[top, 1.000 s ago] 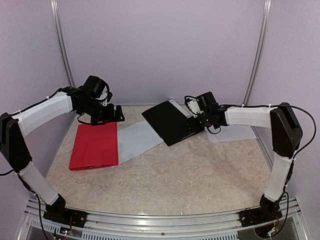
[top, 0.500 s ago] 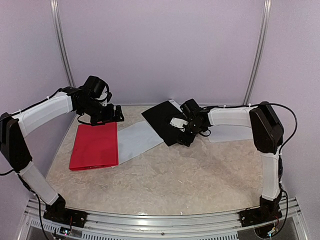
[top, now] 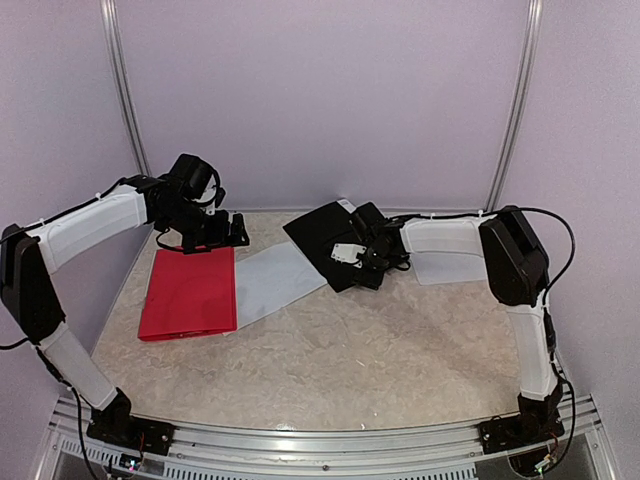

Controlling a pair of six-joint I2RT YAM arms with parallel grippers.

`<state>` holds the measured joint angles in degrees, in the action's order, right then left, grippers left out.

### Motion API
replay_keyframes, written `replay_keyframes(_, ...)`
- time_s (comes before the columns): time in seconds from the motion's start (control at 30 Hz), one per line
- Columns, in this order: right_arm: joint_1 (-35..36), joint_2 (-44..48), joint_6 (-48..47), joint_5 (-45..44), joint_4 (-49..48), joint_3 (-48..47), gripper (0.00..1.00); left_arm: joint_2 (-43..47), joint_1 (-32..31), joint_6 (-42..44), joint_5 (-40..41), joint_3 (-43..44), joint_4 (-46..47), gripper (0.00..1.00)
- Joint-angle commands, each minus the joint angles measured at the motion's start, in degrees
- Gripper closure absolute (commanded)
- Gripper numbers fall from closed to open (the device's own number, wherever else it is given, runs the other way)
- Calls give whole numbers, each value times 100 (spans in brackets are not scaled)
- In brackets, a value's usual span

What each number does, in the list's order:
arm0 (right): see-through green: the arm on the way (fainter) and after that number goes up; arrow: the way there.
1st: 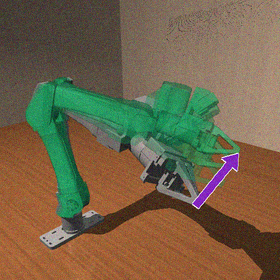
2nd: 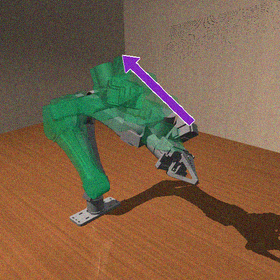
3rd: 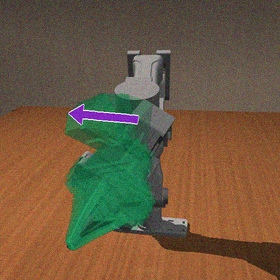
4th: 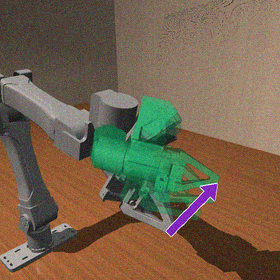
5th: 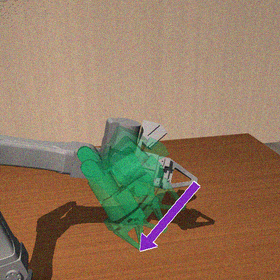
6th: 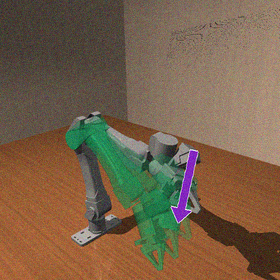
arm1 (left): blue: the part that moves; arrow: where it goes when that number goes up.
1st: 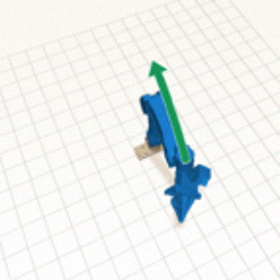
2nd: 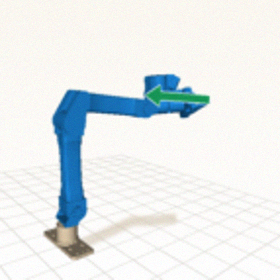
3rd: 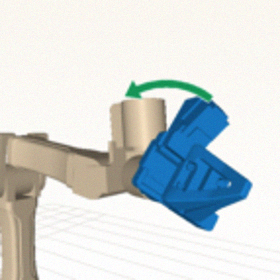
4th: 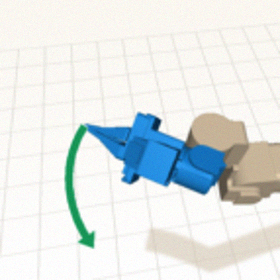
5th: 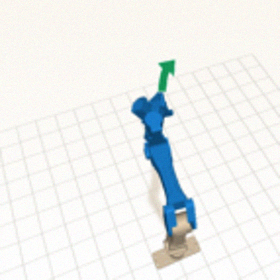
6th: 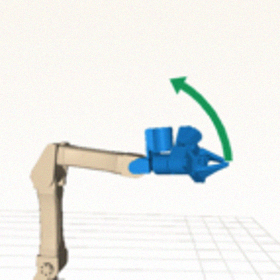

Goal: Put the files into the folder
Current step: Pick up the folder from the corner of the board.

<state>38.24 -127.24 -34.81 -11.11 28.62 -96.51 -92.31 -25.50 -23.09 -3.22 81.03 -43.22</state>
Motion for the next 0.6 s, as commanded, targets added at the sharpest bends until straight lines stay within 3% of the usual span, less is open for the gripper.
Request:
replay_keyframes(0.0,113,9,-279,-441,-347,248,39,-85,-34,50,17,-80,12,1)
replay_keyframes(0.57,249,7,-692,-771,-583,54,80,-181,-52,49,-55,-44,15,1)
